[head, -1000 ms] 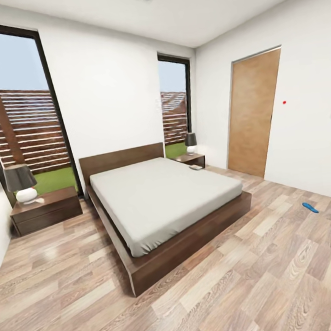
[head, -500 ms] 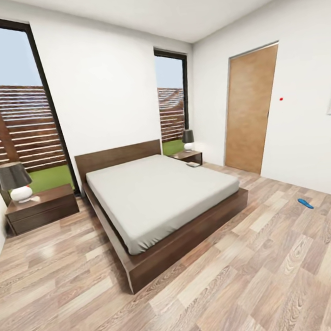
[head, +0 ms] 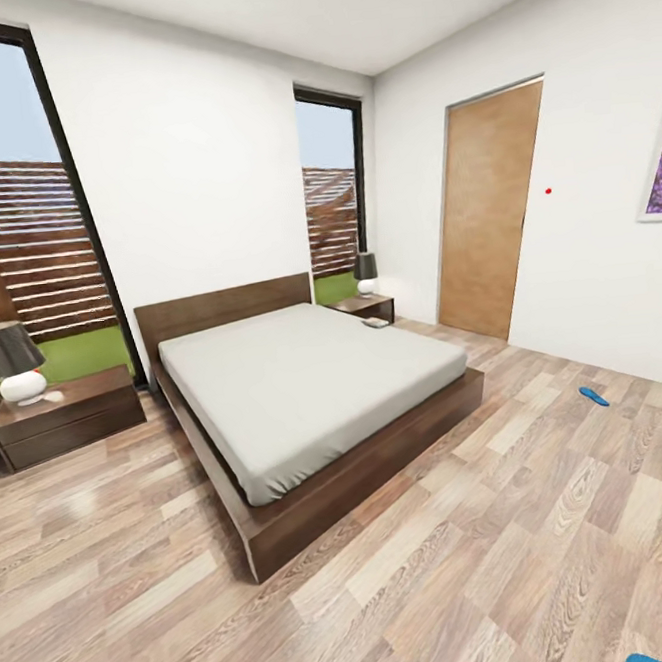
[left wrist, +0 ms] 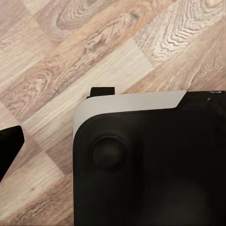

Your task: In the bedroom, move the book from the bed onto either nightstand, and place the two sandals side by side next to the bed.

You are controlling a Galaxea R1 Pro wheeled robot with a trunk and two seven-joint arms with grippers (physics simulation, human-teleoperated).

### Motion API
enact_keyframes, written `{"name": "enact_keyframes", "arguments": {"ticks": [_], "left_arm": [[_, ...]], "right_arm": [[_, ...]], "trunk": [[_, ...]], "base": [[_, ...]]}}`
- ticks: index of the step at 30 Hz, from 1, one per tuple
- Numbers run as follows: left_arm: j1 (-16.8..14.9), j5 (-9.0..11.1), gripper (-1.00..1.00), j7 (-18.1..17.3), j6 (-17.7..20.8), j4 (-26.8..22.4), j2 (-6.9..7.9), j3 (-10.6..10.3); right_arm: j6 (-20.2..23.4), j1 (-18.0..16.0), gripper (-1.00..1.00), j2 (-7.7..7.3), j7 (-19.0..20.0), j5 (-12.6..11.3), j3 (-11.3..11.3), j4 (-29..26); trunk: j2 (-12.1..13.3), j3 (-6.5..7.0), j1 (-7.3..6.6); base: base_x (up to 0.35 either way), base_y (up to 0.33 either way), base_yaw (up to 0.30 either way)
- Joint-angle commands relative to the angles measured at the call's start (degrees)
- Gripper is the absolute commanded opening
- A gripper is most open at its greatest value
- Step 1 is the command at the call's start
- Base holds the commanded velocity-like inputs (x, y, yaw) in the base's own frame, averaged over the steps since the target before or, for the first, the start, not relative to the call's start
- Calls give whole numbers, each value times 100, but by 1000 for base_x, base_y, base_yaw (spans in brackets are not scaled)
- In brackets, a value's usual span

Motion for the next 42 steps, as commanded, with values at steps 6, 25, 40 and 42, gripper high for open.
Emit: {"name": "enact_keyframes", "arguments": {"ticks": [6, 25, 40, 42], "left_arm": [[-1, -3, 100, -1, -16, 0, 2, -1], [-1, -3, 100, -1, -16, 0, -2, -1], [-1, -3, 100, -1, -16, 0, -2, -1], [-1, -3, 100, -1, -16, 0, -2, -1]], "right_arm": [[-11, -1, 100, 8, 9, -31, -14, 0], [-10, -1, 100, 26, 0, -26, -6, 0], [-10, -1, 100, 26, 0, -33, -6, 0], [-10, -1, 100, 26, 0, -33, -6, 0]], "trunk": [[-3, -37, 0], [-3, -134, 0], [-3, -260, 0], [-3, -276, 0]], "base": [[0, 0, -58], [0, 0, -2], [0, 0, 0], [0, 0, 0]]}}
